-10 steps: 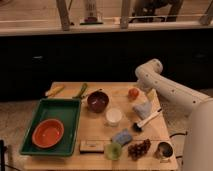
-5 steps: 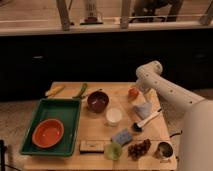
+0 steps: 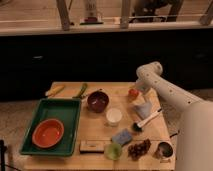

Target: Place apple in paper cup

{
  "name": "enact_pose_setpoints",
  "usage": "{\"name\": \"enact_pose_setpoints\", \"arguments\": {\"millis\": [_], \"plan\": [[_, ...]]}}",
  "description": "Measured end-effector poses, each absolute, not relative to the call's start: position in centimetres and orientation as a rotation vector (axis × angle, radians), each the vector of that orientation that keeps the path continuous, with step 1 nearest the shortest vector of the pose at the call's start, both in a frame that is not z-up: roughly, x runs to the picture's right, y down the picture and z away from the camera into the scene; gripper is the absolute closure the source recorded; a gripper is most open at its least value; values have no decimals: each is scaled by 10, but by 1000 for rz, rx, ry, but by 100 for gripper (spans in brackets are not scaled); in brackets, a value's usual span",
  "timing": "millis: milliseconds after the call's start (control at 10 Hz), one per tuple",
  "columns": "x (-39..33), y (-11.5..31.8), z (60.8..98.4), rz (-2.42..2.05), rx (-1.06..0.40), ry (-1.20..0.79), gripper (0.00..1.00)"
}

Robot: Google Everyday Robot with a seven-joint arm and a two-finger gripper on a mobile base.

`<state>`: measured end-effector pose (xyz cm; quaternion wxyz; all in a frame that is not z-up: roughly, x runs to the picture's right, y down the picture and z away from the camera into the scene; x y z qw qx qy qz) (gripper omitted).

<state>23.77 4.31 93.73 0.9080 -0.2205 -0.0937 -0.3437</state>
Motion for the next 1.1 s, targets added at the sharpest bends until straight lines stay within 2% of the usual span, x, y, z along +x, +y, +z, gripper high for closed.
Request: {"name": "enact_pose_setpoints", "arguments": {"millis": [600,700,900,1100], "plan": [[235,46,951,-709,-453,-218,22],[233,47,953,-710,-453,-223,29],[235,48,956,-709,-454,-229,51],[236,49,956,-711,-456,-232,69]]}}
